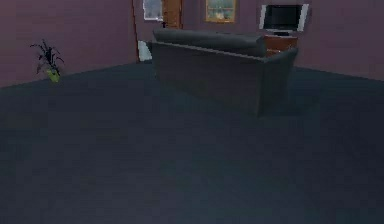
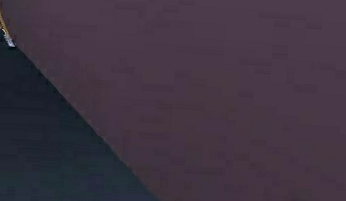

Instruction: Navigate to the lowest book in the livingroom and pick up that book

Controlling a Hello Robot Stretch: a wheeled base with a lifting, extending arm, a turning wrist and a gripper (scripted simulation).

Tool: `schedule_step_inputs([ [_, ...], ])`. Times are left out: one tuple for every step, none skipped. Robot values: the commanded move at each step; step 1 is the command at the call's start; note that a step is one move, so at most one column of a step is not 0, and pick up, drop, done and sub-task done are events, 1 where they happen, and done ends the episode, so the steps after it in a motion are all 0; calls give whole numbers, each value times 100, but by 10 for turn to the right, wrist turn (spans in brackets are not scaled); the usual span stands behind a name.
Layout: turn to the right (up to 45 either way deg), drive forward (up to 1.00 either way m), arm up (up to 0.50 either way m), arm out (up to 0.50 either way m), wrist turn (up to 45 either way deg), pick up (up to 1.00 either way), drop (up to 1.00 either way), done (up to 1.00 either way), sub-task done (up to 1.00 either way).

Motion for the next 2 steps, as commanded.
schedule_step_inputs([
  [390,0,0,0,0,0,0,0,0],
  [0,100,0,0,0,0,0,0,0],
])
